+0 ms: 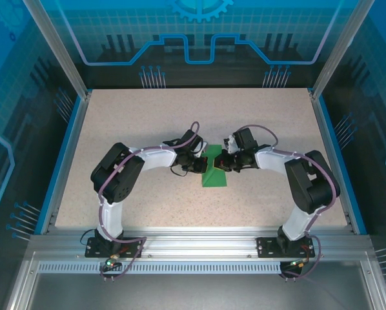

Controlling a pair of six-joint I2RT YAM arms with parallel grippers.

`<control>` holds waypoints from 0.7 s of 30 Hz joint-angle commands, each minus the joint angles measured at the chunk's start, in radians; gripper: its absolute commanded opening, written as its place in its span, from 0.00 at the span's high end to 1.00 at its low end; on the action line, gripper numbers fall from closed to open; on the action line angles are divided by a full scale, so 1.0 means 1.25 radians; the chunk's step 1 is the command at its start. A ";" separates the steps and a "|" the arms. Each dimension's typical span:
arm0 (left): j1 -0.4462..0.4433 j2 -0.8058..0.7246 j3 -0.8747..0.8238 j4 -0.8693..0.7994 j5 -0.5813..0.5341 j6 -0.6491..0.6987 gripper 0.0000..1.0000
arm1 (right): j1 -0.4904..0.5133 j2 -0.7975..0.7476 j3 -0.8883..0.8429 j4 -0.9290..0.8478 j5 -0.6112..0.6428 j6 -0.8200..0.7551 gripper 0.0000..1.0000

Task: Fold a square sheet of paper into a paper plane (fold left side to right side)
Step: Fold the triangle a second time at the center of the table.

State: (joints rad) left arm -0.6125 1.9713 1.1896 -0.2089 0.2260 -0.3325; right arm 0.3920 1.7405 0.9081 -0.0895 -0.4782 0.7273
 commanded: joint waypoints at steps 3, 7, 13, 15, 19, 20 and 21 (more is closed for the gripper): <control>-0.005 0.032 0.011 -0.046 0.007 0.023 0.98 | 0.002 0.047 0.040 0.037 -0.028 0.019 1.00; -0.006 0.034 0.016 -0.049 0.007 0.024 0.98 | 0.006 0.074 0.056 0.034 -0.036 0.019 1.00; -0.008 0.036 0.020 -0.056 0.003 0.026 0.98 | 0.018 0.101 0.081 0.008 -0.033 0.007 1.00; -0.010 0.037 0.021 -0.057 0.002 0.026 0.98 | 0.021 0.107 0.083 0.001 -0.032 0.003 1.00; -0.010 0.037 0.022 -0.059 0.003 0.028 0.98 | 0.023 0.111 0.081 -0.020 -0.020 -0.010 1.00; -0.011 0.037 0.023 -0.058 0.003 0.028 0.98 | 0.023 0.111 0.082 -0.029 -0.015 -0.016 1.00; -0.010 0.037 0.024 -0.058 0.002 0.027 0.98 | 0.023 0.112 0.081 -0.039 -0.007 -0.022 1.00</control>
State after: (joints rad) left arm -0.6163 1.9785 1.2053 -0.2241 0.2256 -0.3305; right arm 0.4015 1.8565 0.9905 -0.0834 -0.4984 0.7330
